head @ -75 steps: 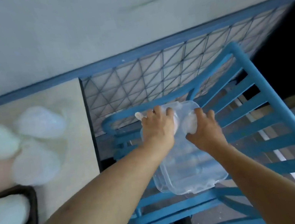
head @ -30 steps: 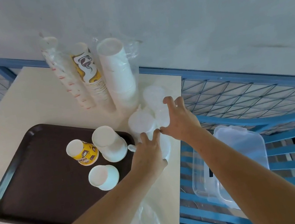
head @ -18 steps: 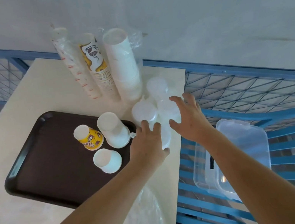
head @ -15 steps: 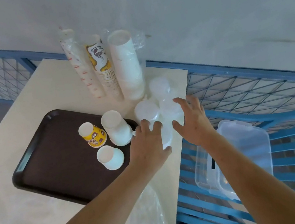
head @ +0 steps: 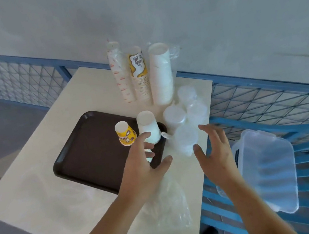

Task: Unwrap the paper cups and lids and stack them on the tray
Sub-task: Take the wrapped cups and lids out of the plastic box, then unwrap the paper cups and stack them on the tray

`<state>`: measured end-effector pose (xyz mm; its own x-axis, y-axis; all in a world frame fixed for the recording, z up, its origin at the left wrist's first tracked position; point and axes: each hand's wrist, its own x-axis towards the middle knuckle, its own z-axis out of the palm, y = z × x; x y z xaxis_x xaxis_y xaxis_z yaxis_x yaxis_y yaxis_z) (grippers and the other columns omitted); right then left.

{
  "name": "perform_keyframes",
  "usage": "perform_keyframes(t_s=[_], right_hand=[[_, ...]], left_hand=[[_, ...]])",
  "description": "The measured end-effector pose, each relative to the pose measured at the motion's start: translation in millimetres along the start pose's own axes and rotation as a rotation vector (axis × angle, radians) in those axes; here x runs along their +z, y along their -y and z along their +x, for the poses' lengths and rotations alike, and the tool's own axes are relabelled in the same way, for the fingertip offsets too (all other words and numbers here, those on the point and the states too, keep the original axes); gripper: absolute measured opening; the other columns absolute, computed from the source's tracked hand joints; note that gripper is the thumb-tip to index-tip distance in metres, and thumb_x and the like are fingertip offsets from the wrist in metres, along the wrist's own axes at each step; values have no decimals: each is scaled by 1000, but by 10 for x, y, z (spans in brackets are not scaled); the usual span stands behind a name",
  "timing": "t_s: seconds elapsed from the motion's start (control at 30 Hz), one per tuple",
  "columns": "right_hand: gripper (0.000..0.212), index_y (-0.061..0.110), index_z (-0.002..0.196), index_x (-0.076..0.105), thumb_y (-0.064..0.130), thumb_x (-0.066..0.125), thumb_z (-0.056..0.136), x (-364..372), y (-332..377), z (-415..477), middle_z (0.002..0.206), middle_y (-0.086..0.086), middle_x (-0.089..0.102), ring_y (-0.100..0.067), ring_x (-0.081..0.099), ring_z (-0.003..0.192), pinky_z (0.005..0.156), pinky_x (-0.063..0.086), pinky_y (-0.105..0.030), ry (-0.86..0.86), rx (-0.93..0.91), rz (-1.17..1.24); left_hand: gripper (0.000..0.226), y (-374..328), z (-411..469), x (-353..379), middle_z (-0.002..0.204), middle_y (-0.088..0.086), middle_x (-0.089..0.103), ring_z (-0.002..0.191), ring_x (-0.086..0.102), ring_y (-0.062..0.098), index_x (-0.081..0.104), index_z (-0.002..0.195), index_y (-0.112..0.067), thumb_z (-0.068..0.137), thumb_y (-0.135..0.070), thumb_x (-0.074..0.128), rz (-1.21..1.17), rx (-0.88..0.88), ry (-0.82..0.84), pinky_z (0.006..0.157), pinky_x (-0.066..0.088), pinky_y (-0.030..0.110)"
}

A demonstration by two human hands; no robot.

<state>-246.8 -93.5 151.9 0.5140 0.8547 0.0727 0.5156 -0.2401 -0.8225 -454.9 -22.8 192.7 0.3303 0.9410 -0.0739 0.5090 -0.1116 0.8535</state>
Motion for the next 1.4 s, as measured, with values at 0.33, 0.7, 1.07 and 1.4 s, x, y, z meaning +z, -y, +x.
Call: perform_keyframes(t_s=[0.33, 0.7, 1.07, 1.4], right_hand=[[54, 33, 143, 51, 21, 70, 93, 734, 979, -581, 137, 18, 45, -16, 51, 129, 108, 48, -48, -148, 73, -2], [58, 34, 147, 46, 26, 71, 95, 983, 1610, -864, 141, 13, 47, -10, 51, 126, 107, 49, -42, -111, 92, 49], [65, 37, 148, 37, 23, 72, 94, 699, 1796, -257, 143, 7, 49, -9, 55, 121, 103, 52, -36, -77, 87, 194], [89, 26, 160, 23, 29, 78, 91, 691, 1526, 1038, 156, -6, 43, -25, 56, 130, 98, 47, -36, -208, 278, 168]], left_hand=[[59, 477, -30, -1465, 118, -18, 57, 99, 63, 0, 53, 129, -47, 77, -55, 81, 12, 103, 90, 84, 54, 24], [62, 438, 51, -2127, 118, -15, 58, 96, 67, 2, 55, 133, -41, 80, -51, 84, 17, 134, 81, 81, 55, 22], [65, -161, 443, -2101, 122, -14, 56, 101, 66, 3, 50, 139, -39, 83, -51, 81, 48, 250, 42, 84, 54, 23], [63, -565, 1680, -1962, 126, -9, 51, 104, 60, 5, 51, 138, -38, 84, -44, 83, 152, 460, 148, 85, 50, 23]])
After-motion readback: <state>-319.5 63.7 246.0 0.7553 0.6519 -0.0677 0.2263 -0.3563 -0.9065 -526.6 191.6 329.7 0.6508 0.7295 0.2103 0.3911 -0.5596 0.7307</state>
